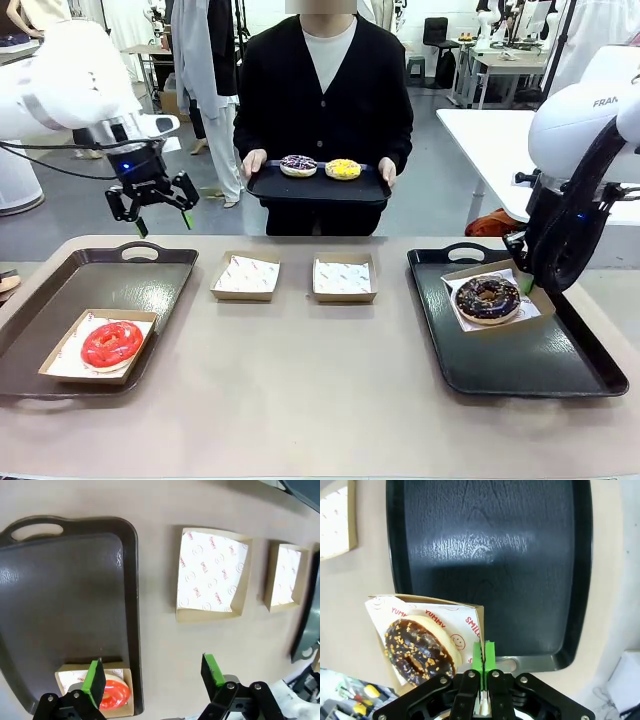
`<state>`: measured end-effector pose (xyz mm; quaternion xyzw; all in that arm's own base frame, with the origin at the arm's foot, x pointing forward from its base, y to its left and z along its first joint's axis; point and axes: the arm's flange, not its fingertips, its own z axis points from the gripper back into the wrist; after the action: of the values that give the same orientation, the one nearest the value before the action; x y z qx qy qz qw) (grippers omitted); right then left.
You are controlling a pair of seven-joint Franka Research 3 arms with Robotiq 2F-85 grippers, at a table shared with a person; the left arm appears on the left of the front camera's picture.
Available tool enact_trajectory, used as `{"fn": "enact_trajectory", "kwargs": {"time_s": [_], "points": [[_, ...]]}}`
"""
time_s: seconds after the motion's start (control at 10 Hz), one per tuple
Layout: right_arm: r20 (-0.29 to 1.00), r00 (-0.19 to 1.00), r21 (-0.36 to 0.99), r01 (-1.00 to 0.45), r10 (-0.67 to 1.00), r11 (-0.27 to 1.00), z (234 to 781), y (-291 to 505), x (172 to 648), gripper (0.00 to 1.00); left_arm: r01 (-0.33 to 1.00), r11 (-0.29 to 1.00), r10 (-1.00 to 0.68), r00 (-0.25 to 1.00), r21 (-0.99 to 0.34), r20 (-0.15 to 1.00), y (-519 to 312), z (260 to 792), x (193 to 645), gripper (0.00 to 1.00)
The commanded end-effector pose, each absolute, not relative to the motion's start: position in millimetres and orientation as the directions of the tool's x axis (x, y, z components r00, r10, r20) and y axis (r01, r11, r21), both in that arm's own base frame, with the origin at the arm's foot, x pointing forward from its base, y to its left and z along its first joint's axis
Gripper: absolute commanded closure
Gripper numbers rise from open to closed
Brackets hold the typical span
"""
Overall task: Individually package the donuts and arrange them on the tray.
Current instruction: Place the picked Paper togo box on the Handle tray while simultaneously picking up another Paper togo box from the table with the other hand.
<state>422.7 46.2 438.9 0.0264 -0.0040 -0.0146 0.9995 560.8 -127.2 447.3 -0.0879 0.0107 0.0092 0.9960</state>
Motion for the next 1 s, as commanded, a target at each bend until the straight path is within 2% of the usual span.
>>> {"fn": "enact_trajectory", "kwargs": {"time_s": [0.0, 0.4, 0.9], "points": [[0.027, 0.999, 0.052, 0.032, -0.033, 0.998, 448.7, 50.4, 419.0, 0.98, -0.022, 0.996, 0.024, 1.000, -0.082, 0.019, -149.0, 443.3, 562.8, 0.00], [0.027, 0.999, 0.052, 0.032, -0.033, 0.998, 448.7, 50.4, 419.0, 0.98, 0.034, 0.999, -0.034, 0.994, 0.001, 0.108, -191.3, 409.7, 558.9, 0.00], [0.027, 0.999, 0.052, 0.032, -0.033, 0.998, 448.7, 50.4, 419.0, 0.98, 0.040, 0.998, -0.034, 0.993, -0.048, 0.114, -207.2, 393.4, 553.4, 0.00]]}}
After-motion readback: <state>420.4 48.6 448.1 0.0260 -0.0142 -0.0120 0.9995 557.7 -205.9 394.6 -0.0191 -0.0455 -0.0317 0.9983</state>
